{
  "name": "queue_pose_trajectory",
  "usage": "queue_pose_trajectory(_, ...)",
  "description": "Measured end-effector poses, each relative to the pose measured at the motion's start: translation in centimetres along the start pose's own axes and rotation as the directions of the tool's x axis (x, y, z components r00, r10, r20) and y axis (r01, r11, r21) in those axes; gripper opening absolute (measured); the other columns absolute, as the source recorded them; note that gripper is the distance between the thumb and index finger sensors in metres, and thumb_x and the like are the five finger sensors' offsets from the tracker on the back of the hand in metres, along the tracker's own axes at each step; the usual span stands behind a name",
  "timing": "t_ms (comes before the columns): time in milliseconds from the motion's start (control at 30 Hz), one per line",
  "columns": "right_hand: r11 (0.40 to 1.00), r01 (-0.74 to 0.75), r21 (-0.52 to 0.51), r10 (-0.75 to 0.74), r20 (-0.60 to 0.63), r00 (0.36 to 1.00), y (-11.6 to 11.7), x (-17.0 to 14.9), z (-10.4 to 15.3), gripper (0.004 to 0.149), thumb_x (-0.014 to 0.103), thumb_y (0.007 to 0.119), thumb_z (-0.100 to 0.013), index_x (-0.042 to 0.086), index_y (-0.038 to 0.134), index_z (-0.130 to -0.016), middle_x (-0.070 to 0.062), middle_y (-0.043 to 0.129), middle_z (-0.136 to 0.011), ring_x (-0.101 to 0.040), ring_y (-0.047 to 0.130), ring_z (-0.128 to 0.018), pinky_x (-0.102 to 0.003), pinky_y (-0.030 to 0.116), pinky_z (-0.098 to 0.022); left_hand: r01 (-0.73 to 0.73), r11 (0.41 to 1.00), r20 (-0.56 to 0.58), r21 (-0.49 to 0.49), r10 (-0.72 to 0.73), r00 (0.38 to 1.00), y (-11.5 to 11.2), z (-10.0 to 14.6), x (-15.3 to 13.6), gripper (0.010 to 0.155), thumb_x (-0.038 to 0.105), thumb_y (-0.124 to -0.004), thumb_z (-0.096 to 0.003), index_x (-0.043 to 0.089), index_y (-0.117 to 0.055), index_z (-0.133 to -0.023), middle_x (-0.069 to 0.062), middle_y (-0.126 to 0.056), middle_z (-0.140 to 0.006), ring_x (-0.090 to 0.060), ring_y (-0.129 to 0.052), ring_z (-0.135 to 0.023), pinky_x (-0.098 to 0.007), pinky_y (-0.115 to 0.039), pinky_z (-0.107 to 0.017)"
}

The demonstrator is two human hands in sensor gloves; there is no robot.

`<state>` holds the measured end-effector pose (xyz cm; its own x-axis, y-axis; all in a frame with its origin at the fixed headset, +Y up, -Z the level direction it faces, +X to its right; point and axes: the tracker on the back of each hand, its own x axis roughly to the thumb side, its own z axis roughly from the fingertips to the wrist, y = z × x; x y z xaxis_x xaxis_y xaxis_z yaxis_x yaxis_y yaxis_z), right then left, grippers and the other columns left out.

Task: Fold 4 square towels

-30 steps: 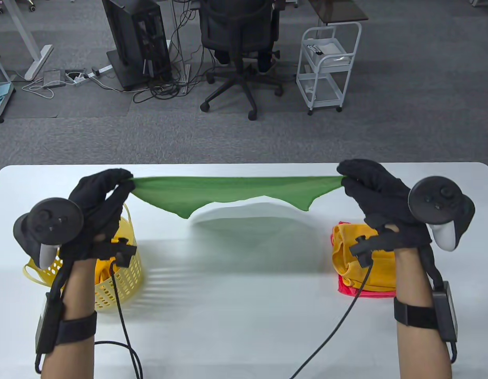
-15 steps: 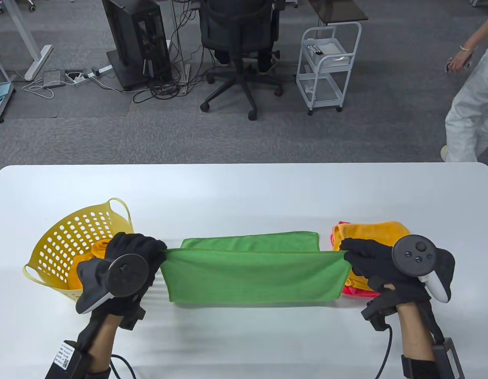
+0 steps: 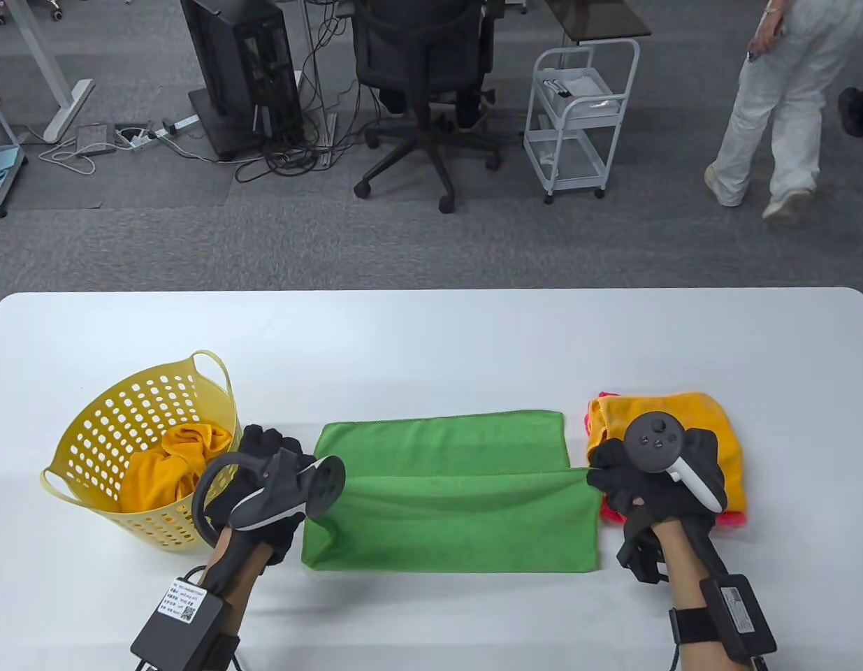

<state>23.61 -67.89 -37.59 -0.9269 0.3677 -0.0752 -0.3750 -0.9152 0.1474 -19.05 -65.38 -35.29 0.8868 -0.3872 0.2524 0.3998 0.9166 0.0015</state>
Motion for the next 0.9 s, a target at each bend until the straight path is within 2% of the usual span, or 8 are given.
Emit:
queue_pose_trajectory(133, 1.000, 0.017, 0.006, -0.017, -0.042, 0.999, -0.7, 0.7, -1.9, 0.042, 0.028, 0.095, -0.055, 0.008, 0.084, -0.091, -0.012, 0.103, -0.073, -0.017, 0.106, -0.040, -0.029, 0.086, -0.026, 0.078, 0.996, -0.034, -0.044, -0.079, 0.996, 0.9, -2.7, -0.3, 0.034, 0.039, -0.085, -0.0542, 0.027, -0.092, -0.086, -0.005, -0.090, -0.096, -0.039, -0.080, -0.092, -0.062, -0.048, -0.079)
queue_pose_trajectory(267, 0.999, 0.050, 0.014, -0.048, -0.092, 0.995, -1.3, 1.4, -4.3, 0.042, 0.028, 0.093, -0.056, 0.007, 0.083, -0.092, -0.012, 0.102, -0.074, -0.018, 0.106, -0.040, -0.029, 0.086, -0.026, 0.109, 0.982, -0.071, -0.154, -0.121, 0.990, 1.4, -5.9, -0.5, 0.035, 0.039, -0.084, -0.0550, 0.026, -0.090, -0.087, -0.005, -0.088, -0.097, -0.039, -0.078, -0.093, -0.062, -0.045, -0.079)
queue_pose_trajectory(500, 0.998, 0.059, 0.021, -0.056, -0.134, 0.989, -0.6, 2.0, -8.8, 0.042, 0.028, 0.092, -0.057, 0.005, 0.083, -0.091, -0.012, 0.103, -0.073, -0.018, 0.106, -0.039, -0.030, 0.086, -0.026, 0.120, 0.949, -0.117, -0.291, -0.159, 0.980, -0.4, -11.0, -0.6, 0.036, 0.039, -0.082, -0.0558, 0.026, -0.088, -0.088, -0.005, -0.087, -0.098, -0.039, -0.077, -0.094, -0.062, -0.044, -0.079)
queue_pose_trajectory(700, 0.998, 0.032, 0.053, -0.021, -0.187, 0.982, 1.1, 1.9, -11.4, 0.042, 0.028, 0.092, -0.057, 0.006, 0.083, -0.092, -0.013, 0.102, -0.073, -0.019, 0.106, -0.040, -0.030, 0.086, -0.026, 0.092, 0.936, -0.139, -0.339, -0.147, 0.979, -1.8, -12.8, -0.6, 0.036, 0.039, -0.080, -0.0562, 0.026, -0.087, -0.089, -0.005, -0.086, -0.099, -0.039, -0.076, -0.095, -0.062, -0.044, -0.080)
queue_pose_trajectory(900, 0.999, 0.013, 0.050, 0.000, -0.232, 0.973, 2.7, 1.8, -12.5, 0.042, 0.028, 0.091, -0.058, 0.006, 0.082, -0.092, -0.013, 0.102, -0.075, -0.020, 0.106, -0.041, -0.030, 0.086, -0.027, 0.099, 0.922, -0.148, -0.375, -0.165, 0.975, -3.0, -13.8, 0.0, 0.037, 0.039, -0.079, -0.0569, 0.026, -0.086, -0.091, -0.006, -0.085, -0.100, -0.040, -0.075, -0.096, -0.063, -0.043, -0.079)
